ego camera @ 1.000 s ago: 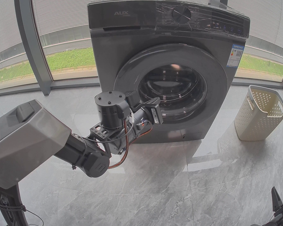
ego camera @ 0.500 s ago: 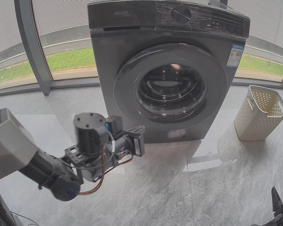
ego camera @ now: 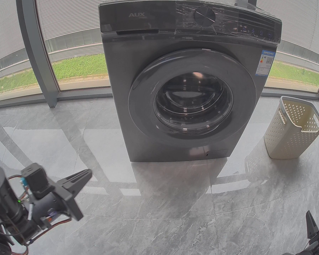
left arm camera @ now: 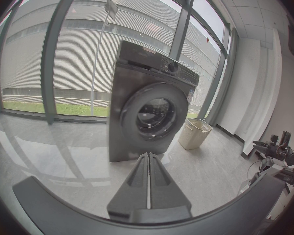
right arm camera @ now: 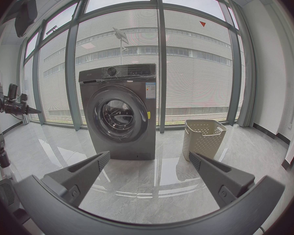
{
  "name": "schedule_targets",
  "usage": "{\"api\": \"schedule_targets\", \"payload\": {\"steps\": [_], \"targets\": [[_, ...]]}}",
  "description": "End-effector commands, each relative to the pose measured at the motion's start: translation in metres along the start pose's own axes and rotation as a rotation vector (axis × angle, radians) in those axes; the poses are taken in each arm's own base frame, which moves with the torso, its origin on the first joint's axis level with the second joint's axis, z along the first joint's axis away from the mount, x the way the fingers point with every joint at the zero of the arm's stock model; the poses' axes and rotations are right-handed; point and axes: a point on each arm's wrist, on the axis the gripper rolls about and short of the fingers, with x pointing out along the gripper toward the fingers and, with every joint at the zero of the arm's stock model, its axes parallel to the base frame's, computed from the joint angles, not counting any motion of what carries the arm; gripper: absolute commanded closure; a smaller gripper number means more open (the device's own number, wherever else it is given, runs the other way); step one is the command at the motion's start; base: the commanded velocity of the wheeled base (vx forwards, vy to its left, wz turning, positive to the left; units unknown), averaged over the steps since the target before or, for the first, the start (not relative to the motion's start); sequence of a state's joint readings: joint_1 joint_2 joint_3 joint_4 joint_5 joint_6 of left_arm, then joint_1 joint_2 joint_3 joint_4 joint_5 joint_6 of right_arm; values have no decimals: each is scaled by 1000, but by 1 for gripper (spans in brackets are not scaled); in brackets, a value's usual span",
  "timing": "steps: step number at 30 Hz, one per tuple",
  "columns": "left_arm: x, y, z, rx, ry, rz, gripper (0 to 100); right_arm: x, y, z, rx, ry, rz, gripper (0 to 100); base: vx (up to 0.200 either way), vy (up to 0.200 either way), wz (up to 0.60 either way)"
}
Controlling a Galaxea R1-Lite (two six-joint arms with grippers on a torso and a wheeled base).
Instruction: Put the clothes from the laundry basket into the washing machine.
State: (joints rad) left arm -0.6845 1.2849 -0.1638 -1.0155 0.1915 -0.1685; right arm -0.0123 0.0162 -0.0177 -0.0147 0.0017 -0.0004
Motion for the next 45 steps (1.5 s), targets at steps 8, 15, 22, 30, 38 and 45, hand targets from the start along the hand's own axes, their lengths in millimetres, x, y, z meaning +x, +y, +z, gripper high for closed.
{"api": "schedule_targets", "payload": {"steps": [8,15,22,30,38,45], "targets": [[-148,40,-52,47,-143,375,100,0,0,-5,0,5,0,0,0,0,0],[-167,37,-81,37,-138,454,100,0,0,-5,2,5,1,0,0,0,0],[-170,30,-84,74,-214,570,100,0,0,-5,0,8,1,0,0,0,0],[-171,28,-85,85,-220,457,100,0,0,-5,0,7,1,0,0,0,0],[-171,29,-85,101,-218,509,100,0,0,-5,0,7,1,0,0,-75,0],[-171,29,-85,105,-214,494,100,0,0,-5,0,7,1,0,0,-200,0]]}}
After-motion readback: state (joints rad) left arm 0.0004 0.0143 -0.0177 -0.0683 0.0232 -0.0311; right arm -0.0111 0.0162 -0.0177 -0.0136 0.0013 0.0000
